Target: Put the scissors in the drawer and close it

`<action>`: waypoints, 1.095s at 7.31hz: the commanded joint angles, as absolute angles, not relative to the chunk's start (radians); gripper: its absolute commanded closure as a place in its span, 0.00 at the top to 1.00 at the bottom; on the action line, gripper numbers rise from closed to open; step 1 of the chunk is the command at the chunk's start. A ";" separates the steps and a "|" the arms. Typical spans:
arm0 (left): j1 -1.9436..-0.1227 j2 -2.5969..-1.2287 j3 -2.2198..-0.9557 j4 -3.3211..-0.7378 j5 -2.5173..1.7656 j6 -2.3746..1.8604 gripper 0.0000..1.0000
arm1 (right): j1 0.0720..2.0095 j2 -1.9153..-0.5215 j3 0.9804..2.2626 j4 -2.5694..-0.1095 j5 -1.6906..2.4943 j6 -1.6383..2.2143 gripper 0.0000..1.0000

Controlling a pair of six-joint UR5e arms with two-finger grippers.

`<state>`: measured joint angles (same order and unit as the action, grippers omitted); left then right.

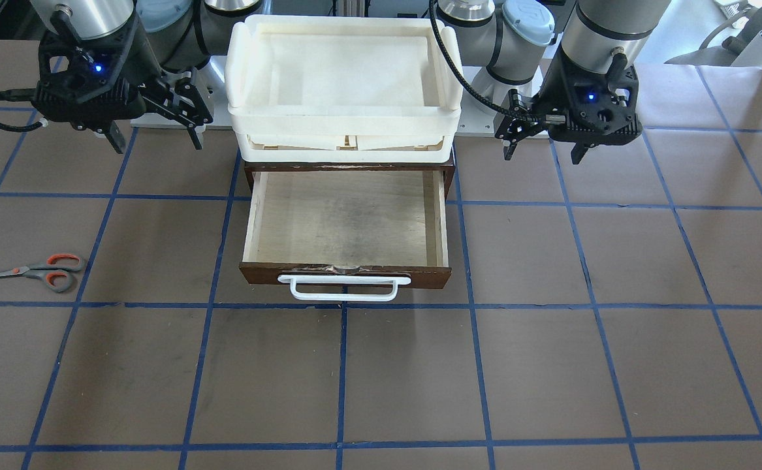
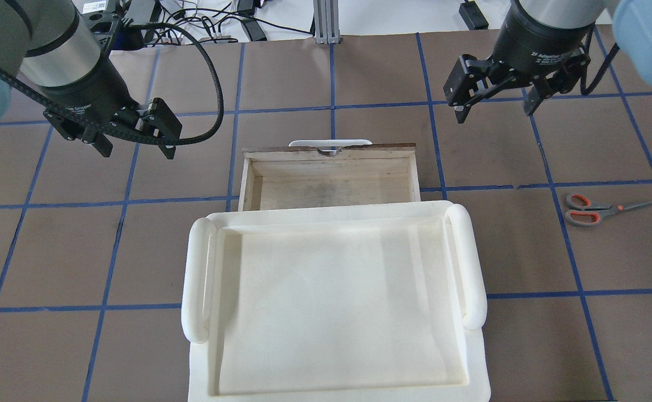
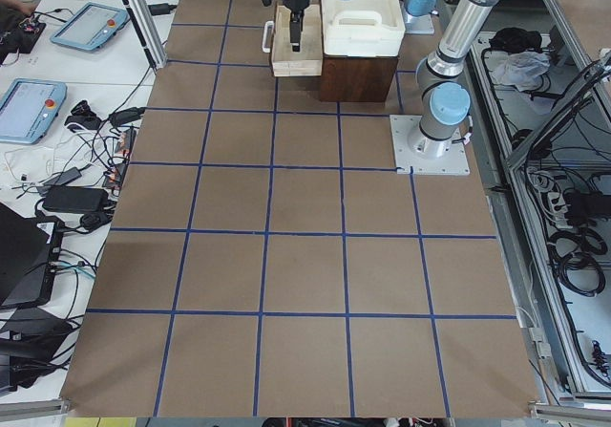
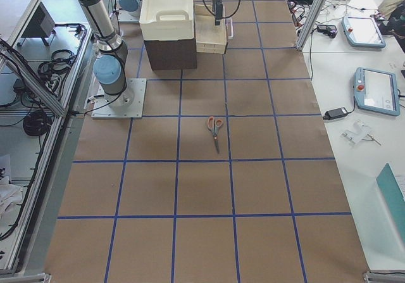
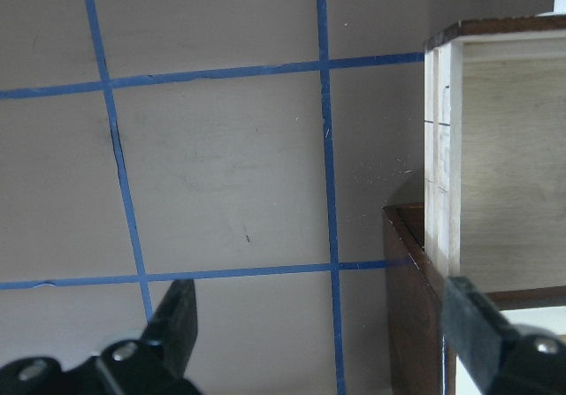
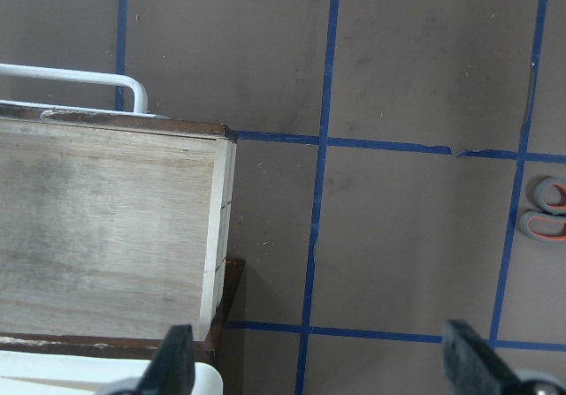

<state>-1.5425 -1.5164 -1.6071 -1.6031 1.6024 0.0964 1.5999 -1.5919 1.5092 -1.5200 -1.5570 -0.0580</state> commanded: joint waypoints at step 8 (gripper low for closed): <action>-1.534 -1.526 -1.612 -1.601 1.605 0.103 1.00 | 1.527 -1.592 1.508 -1.520 -1.543 -0.439 1.00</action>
